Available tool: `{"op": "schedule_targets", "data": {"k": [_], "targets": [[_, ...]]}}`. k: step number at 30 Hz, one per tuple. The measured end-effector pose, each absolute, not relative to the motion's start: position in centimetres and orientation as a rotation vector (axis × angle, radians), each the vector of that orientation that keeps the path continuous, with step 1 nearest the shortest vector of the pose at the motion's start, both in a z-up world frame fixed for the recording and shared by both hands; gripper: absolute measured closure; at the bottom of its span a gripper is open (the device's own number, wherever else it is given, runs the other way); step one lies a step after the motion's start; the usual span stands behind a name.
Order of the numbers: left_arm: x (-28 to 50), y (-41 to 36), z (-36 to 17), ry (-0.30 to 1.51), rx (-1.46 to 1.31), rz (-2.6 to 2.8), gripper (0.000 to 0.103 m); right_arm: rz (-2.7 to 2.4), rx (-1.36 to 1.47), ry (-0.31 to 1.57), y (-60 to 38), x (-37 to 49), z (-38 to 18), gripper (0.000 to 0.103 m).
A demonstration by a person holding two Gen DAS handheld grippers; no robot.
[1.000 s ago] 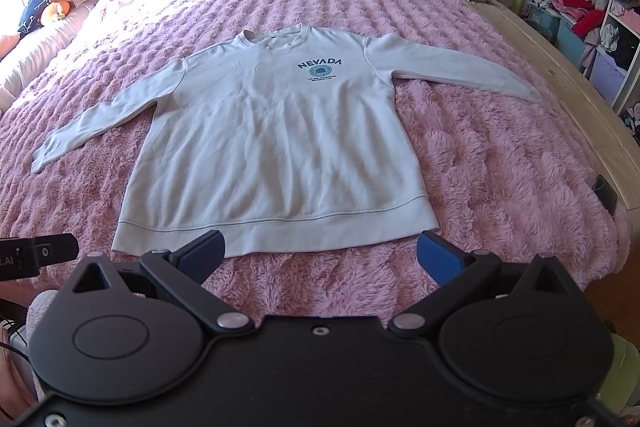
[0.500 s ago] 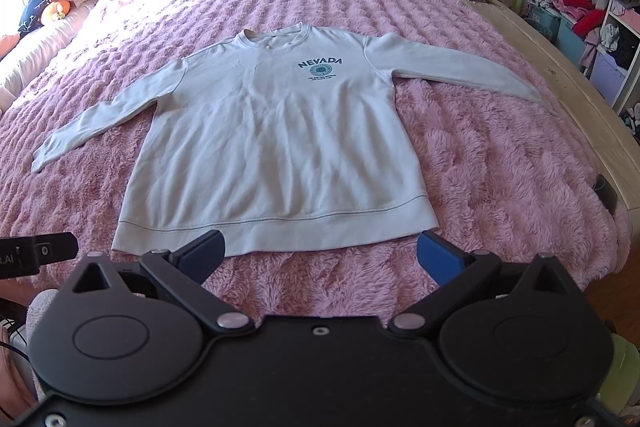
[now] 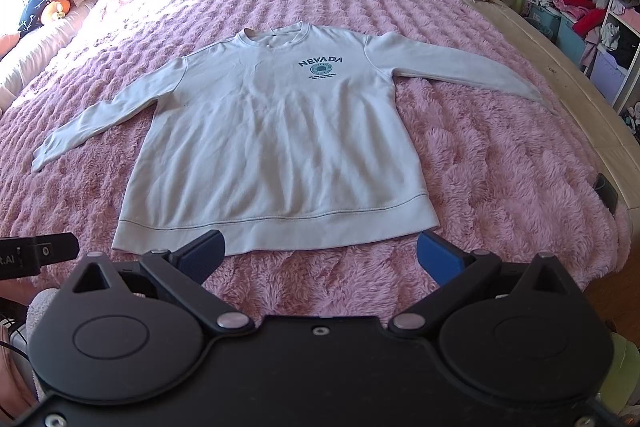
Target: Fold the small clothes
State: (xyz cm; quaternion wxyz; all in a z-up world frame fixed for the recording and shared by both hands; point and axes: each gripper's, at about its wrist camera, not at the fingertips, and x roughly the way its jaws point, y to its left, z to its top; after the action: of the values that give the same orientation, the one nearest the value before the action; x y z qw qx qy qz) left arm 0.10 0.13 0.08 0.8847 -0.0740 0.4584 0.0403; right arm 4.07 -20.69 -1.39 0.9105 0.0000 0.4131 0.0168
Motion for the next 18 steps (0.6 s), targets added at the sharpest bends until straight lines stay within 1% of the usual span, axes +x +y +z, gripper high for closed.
{"op": "schedule_targets", "data": {"k": [18], "targets": [[0.03,0.32,0.06,0.954,-0.152,0.083,0.015,0.037,0.001,0.851,-20.62,4.03,-1.35,0.000]]}}
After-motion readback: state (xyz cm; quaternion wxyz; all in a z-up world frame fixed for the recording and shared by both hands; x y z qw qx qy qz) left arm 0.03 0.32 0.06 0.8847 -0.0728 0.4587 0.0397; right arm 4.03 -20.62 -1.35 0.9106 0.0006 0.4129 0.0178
